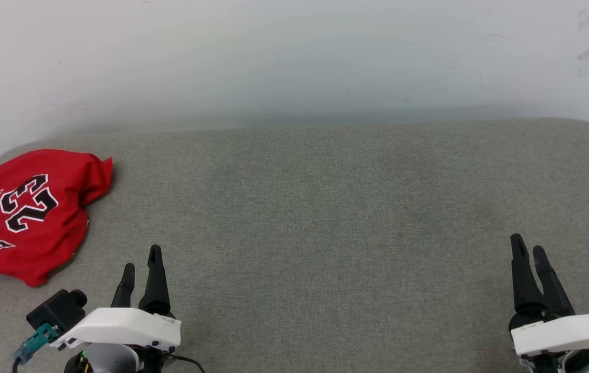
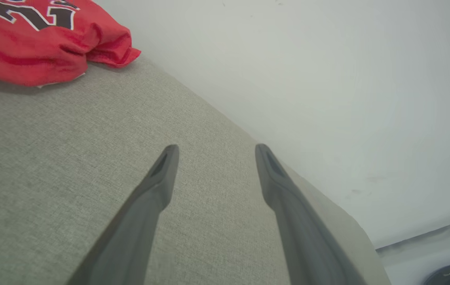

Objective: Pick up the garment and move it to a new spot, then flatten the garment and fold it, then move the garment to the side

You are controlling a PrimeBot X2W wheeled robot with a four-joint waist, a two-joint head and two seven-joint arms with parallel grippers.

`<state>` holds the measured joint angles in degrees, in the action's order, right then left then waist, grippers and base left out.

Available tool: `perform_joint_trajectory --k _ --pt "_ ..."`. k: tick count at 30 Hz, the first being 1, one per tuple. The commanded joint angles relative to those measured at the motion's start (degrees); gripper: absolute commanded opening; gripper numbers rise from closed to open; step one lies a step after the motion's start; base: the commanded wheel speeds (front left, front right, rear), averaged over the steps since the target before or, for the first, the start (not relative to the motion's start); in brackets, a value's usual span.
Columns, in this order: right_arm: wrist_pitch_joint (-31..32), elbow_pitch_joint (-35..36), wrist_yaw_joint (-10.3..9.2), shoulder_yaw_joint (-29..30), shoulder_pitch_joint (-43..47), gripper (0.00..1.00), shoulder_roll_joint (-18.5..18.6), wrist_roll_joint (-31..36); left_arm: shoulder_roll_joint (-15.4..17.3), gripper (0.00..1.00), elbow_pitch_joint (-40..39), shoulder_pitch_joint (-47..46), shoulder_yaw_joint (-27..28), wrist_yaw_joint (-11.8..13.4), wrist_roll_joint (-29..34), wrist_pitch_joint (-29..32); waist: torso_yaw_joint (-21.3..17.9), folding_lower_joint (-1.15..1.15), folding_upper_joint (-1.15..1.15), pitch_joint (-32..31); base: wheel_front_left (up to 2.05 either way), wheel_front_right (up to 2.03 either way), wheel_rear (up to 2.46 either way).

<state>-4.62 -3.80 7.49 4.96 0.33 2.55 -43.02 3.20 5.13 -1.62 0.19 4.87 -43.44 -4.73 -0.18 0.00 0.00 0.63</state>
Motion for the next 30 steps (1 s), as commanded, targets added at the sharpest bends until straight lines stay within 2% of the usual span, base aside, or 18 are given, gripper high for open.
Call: perform_joint_trajectory --k 1,18,30 --pt "-0.58 1.15 0.00 -0.05 0.12 1.00 0.25 1.77 0.59 1.00 -1.09 -0.38 -0.38 0.45 1.74 -0.53 0.01 0.00 0.00 0.01 0.00 0.00 0.00" --pt "-3.43 2.26 0.00 -0.29 1.81 1.00 0.31 14.46 2.75 1.00 -2.22 0.67 -5.07 3.78 13.53 -3.34 0.08 0.00 0.00 0.14 0.00 0.00 0.00" --pt "-5.25 3.57 0.00 -0.55 3.07 1.00 0.35 21.78 3.56 1.00 -3.03 1.37 -7.42 4.04 20.26 -5.15 0.04 0.00 0.00 0.03 0.00 0.00 0.00"
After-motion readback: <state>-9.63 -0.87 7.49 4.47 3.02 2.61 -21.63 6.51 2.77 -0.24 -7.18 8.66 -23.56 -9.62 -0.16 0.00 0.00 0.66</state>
